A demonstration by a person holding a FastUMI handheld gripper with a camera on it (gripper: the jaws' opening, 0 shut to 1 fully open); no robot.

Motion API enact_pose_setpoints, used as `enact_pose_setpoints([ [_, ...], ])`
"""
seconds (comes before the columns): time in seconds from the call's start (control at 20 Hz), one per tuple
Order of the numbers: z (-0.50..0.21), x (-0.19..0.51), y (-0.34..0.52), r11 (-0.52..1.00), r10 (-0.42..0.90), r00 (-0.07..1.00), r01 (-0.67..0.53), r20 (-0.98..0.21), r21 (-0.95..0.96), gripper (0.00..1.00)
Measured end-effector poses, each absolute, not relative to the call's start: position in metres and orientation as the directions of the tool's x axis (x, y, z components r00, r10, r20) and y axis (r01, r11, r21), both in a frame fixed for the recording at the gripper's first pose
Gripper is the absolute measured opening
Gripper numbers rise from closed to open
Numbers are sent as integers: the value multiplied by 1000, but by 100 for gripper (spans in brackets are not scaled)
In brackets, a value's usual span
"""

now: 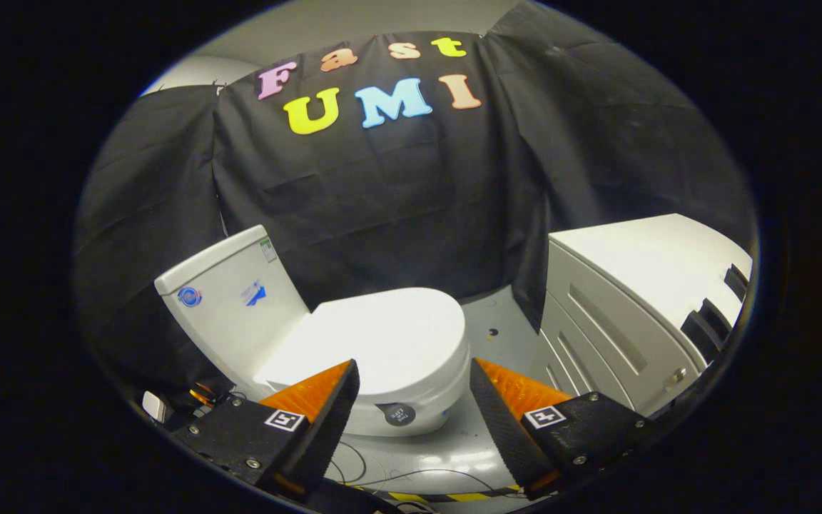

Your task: Open the toilet lid.

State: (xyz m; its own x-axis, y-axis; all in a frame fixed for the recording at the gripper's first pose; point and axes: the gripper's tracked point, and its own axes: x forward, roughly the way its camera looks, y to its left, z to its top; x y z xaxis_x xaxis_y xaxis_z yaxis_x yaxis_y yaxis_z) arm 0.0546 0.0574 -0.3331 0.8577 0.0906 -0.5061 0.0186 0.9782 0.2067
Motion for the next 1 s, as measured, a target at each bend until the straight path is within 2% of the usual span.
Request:
enact_pose_setpoints([
  [0.25, -364, 55, 80, 949, 153, 836, 26, -527, 316, 96],
  [0.55, -416, 58, 97, 914, 181, 779, 92, -600, 396, 94],
  [0.75, -434, 56, 106, 855, 233, 768, 130, -596, 502, 94],
  [1.0, -469, 58, 112, 780, 242, 748, 229, -618, 582, 86],
])
